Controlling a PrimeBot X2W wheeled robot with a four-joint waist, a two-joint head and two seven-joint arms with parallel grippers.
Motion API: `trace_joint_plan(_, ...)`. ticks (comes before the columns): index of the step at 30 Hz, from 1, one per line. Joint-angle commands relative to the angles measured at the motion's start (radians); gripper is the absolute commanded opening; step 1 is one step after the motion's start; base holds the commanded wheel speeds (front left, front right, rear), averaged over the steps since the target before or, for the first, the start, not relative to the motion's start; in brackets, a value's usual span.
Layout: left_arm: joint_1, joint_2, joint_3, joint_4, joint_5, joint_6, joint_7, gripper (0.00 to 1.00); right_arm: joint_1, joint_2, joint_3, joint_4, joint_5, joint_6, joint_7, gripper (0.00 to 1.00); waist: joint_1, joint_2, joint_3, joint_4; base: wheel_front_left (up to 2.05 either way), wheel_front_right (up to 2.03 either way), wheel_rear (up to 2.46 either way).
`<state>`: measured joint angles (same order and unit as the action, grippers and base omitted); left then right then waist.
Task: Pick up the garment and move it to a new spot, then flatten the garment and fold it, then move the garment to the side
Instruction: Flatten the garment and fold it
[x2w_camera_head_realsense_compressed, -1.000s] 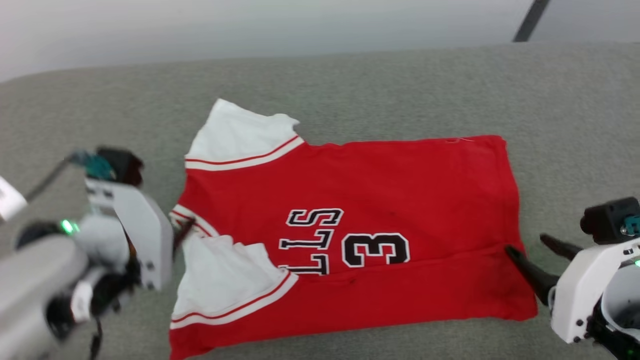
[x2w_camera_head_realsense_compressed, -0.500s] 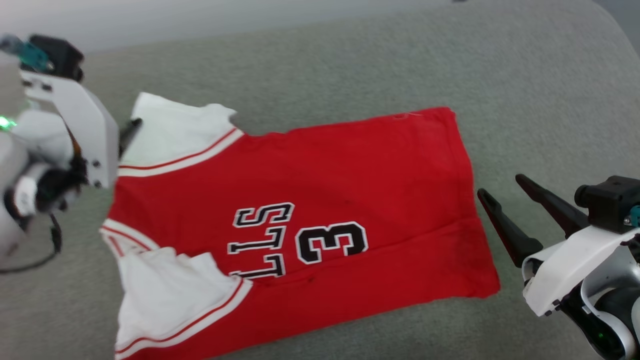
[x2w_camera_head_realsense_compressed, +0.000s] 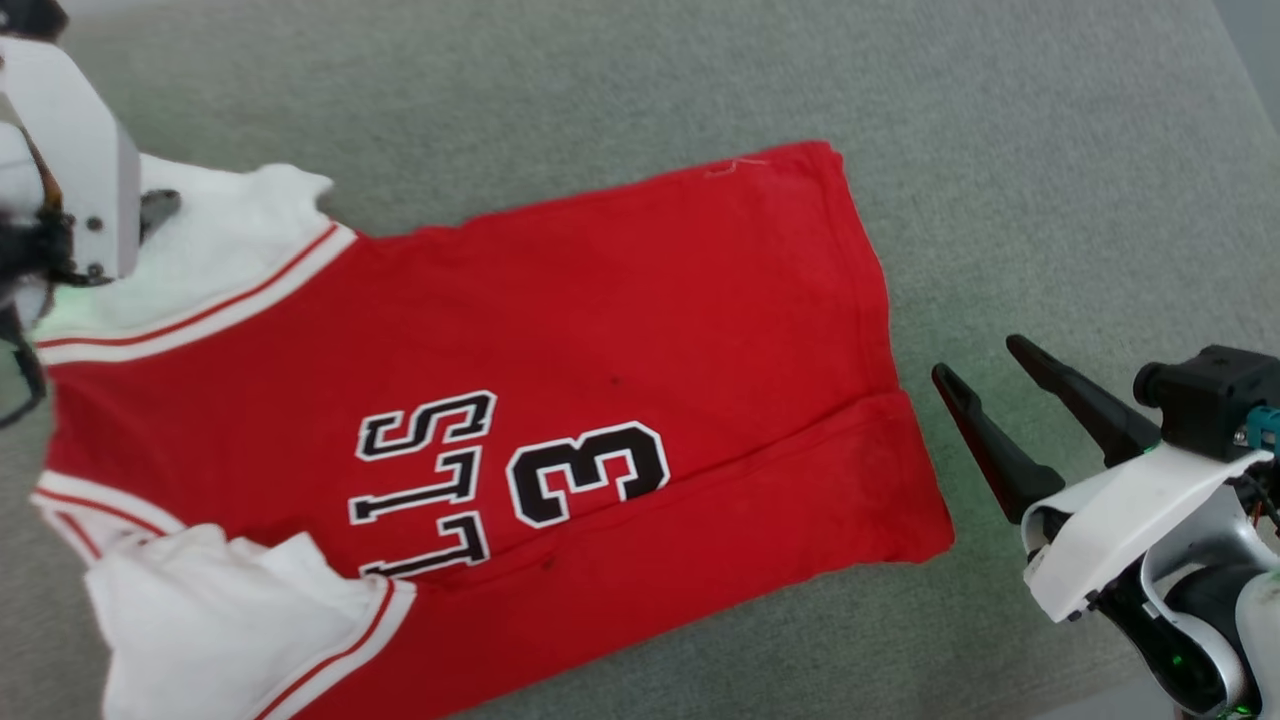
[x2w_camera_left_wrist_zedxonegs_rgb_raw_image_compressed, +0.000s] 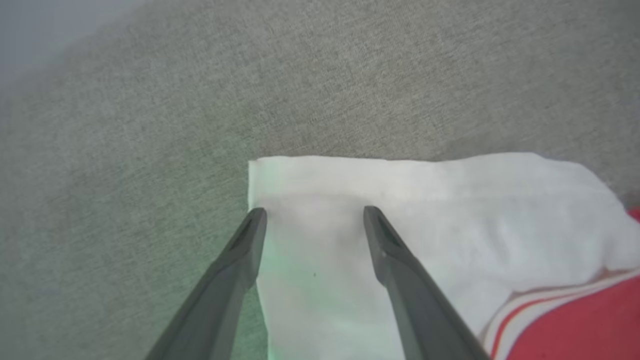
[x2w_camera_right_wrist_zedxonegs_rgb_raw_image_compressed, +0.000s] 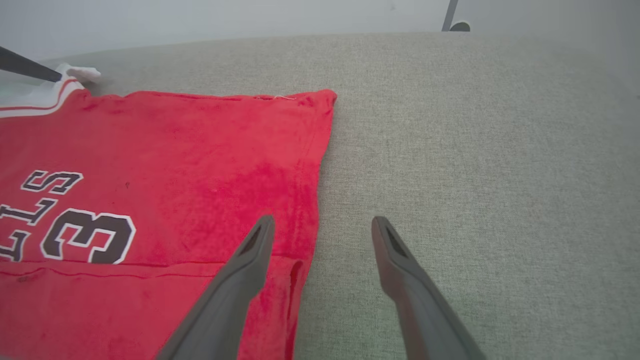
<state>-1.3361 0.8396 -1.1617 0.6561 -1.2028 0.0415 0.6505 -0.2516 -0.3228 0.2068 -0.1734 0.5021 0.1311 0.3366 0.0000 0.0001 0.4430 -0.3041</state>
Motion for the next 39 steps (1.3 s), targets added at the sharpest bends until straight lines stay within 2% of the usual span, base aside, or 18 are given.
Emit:
trace_joint_plan(1, -0.023, -0.010, -0.007, 0.029, 0.005, -0.008, 0.028, 1.00, -0.014, 0.003, 0.006, 0.006, 0.017, -0.001, -0.010, 1.00, 0.0000, -0.0001, 0.042, -0.034, 0.00, 0.00, 0.00)
trace_joint_plan(6, -0.049, -0.038, -0.024, 0.105, 0.003, -0.009, 0.102, 1.00, -0.031, 0.001, 0.013, 0.016, 0.022, -0.001, -0.010, 1.00, 0.0000, -0.0001, 0.060, -0.038, 0.00, 0.00, 0.00)
trace_joint_plan(7, -0.054, -0.043, -0.029, 0.117, 0.008, -0.010, 0.111, 0.90, -0.031, 0.000, 0.013, 0.017, 0.024, -0.001, -0.009, 1.00, 0.0000, -0.0001, 0.063, -0.038, 0.00, 0.00, 0.00)
trace_joint_plan(8, -0.056, -0.048, -0.034, 0.127, 0.013, -0.010, 0.120, 0.70, -0.033, -0.001, 0.012, 0.018, 0.026, -0.001, -0.009, 1.00, 0.0000, -0.0001, 0.065, -0.037, 0.00, 0.00, 0.00)
trace_joint_plan(9, -0.056, -0.052, -0.040, 0.139, 0.016, -0.004, 0.132, 0.57, -0.035, -0.002, 0.011, 0.018, 0.028, -0.001, -0.008, 1.00, 0.0000, -0.0001, 0.067, -0.036, 0.00, 0.00, 0.00)
trace_joint_plan(10, -0.055, -0.055, -0.045, 0.153, 0.018, 0.005, 0.148, 0.60, -0.038, -0.003, 0.010, 0.018, 0.031, -0.001, -0.007, 1.00, 0.0000, -0.0001, 0.068, -0.034, 0.00, 0.00, 0.00)
trace_joint_plan(11, -0.055, -0.056, -0.054, 0.161, 0.028, 0.002, 0.157, 0.78, -0.040, -0.004, 0.008, 0.017, 0.032, -0.001, -0.005, 1.00, 0.0000, -0.0001, 0.069, -0.032, 0.00, 0.00, 0.00)
trace_joint_plan(12, -0.058, -0.056, -0.055, 0.168, 0.030, 0.000, 0.154, 0.85, -0.043, -0.004, 0.008, 0.016, 0.033, -0.001, -0.004, 1.00, 0.0000, -0.0001, 0.071, -0.031, 0.00, 0.00, 0.00)
trace_joint_plan(13, -0.059, -0.058, -0.048, 0.177, 0.021, 0.004, 0.152, 0.98, -0.045, -0.004, 0.008, 0.014, 0.032, -0.001, -0.003, 1.00, 0.0000, -0.0001, 0.072, -0.030, 0.00, 0.00, 0.00)
trace_joint_plan(15, -0.051, -0.061, -0.061, 0.195, 0.034, 0.006, 0.172, 0.93, -0.045, -0.005, 0.007, 0.013, 0.034, -0.001, -0.003, 1.00, 0.0000, -0.0001, 0.074, -0.027, 0.00, 0.00, 0.00)
trace_joint_plan(17, -0.042, -0.057, -0.074, 0.217, 0.044, 0.017, 0.187, 1.00, -0.045, -0.004, 0.009, 0.011, 0.041, -0.001, 0.000, 1.00, 0.0000, -0.0001, 0.075, -0.025, 0.00, 0.00, 0.00)
trace_joint_plan(27, -0.007, -0.067, -0.088, 0.268, 0.054, 0.033, 0.217, 1.00, -0.047, -0.004, 0.005, 0.002, 0.045, -0.001, 0.009, 1.00, 0.0000, -0.0001, 0.080, -0.019, 0.00, 0.00, 0.00)
trace_joint_plan(28, -0.002, -0.071, -0.089, 0.271, 0.051, 0.036, 0.224, 0.95, -0.047, -0.002, 0.005, 0.001, 0.046, -0.001, 0.011, 1.00, 0.0000, -0.0001, 0.080, -0.018, 0.00, 0.00, 0.00)
trace_joint_plan(29, 0.004, -0.075, -0.088, 0.277, 0.046, 0.042, 0.232, 0.78, -0.047, -0.001, 0.006, 0.000, 0.050, -0.001, 0.012, 1.00, 0.0000, -0.0001, 0.081, -0.018, 0.00, 0.00, 0.00)
trace_joint_plan(30, 0.011, -0.079, -0.089, 0.280, 0.043, 0.042, 0.240, 0.08, -0.047, 0.001, 0.007, -0.001, 0.055, -0.001, 0.015, 1.00, 0.0000, -0.0001, 0.081, -0.017, 0.00, 0.00, 0.00)
trace_joint_plan(31, 0.018, -0.083, -0.090, 0.284, 0.036, 0.047, 0.253, 0.00, -0.049, 0.003, 0.008, -0.002, 0.055, -0.001, 0.017, 1.00, 0.0000, -0.0001, 0.082, -0.017, 0.00, 0.00, 0.00)
trace_joint_plan(35, 0.017, -0.093, -0.081, 0.276, 0.029, 0.034, 0.234, 0.00, -0.060, 0.002, 0.007, -0.008, 0.065, -0.001, 0.032, 1.00, 0.0000, -0.0001, 0.086, -0.017, 0.00, 0.00, 0.00)
trace_joint_plan(39, 0.009, -0.105, -0.072, 0.268, 0.023, 0.040, 0.221, 0.00, -0.085, -0.005, 0.007, -0.017, 0.085, -0.001, 0.064, 1.00, 0.0000, -0.0001, 0.088, -0.012, 0.00, 0.00, 0.00)
